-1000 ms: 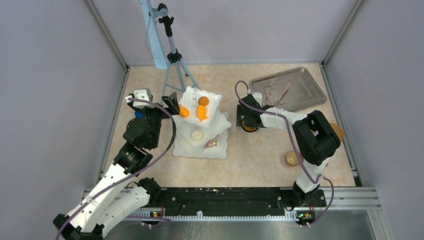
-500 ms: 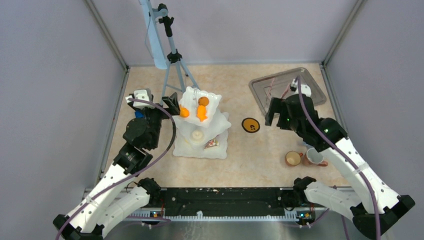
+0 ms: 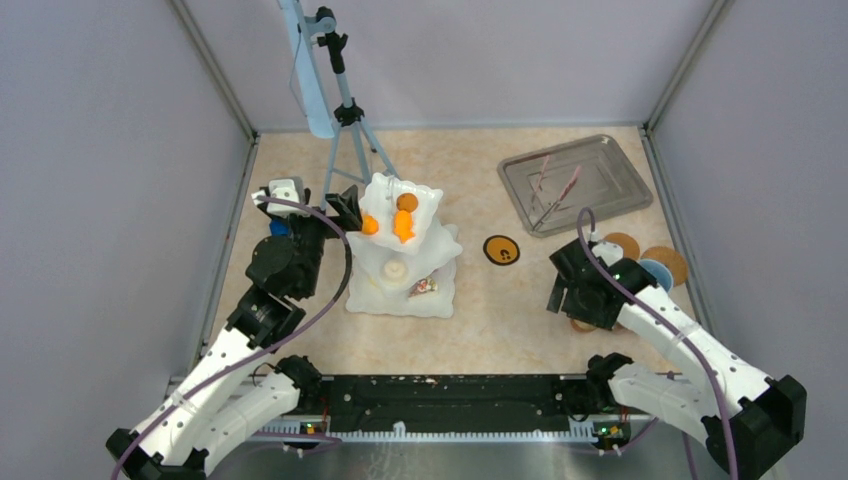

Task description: Serve the afternoon tea

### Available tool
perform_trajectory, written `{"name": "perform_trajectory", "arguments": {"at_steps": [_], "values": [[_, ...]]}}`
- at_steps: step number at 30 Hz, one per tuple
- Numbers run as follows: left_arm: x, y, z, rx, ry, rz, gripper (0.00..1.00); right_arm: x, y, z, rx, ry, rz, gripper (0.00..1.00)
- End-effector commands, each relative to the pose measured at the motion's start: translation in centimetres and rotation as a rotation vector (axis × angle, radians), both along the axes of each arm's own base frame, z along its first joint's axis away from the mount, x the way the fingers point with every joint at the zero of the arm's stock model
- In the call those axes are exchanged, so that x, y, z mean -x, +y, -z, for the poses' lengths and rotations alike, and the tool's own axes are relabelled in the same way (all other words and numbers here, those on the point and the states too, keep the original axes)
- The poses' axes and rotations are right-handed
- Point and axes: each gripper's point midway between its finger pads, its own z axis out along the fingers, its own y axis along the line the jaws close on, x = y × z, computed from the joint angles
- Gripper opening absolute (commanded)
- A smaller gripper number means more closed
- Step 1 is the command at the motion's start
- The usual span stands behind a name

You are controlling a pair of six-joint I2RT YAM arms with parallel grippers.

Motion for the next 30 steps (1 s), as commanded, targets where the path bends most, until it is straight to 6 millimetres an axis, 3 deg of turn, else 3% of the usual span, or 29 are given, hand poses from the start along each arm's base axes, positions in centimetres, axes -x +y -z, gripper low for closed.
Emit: {"name": "perform_trajectory", "arguments": {"at_steps": [1,13,17,21,24,27,30], "values": [[0.5,0.1,-2.4,0.044,-0.054,0.015,0.99,-2.2,0.2,0.9,0.011,-0.07,0.053,0.71],[0.4,0.0,-2.2,0.042,-0.049,0.016,0.99,-3.2,-0.3,3.7,0.083,-0.043,0.105,0.64],[0.4,0.1,-2.2,0.043,-0.049,0.012,0.99,-3.3,-0.6,3.9,0.103,-0.038,0.148,0.51],[0.4,0.0,-2.2,0.043,-0.049,0.013,0.99,-3.7,-0.8,3.9,0.119,-0.048,0.173,0.49],[0.3,0.0,-2.2,0.041,-0.048,0.014,0.99,-3.5,-0.6,4.5,0.109,-0.038,0.197,0.39],[0.3,0.1,-2.1,0.04,-0.046,0.009,0.99,-3.4,-0.2,4.9,0.101,-0.008,0.211,0.19],[0.3,0.1,-2.1,0.042,-0.046,0.008,0.99,-4.6,0.8,4.1,0.097,0.005,0.203,0.07]]}}
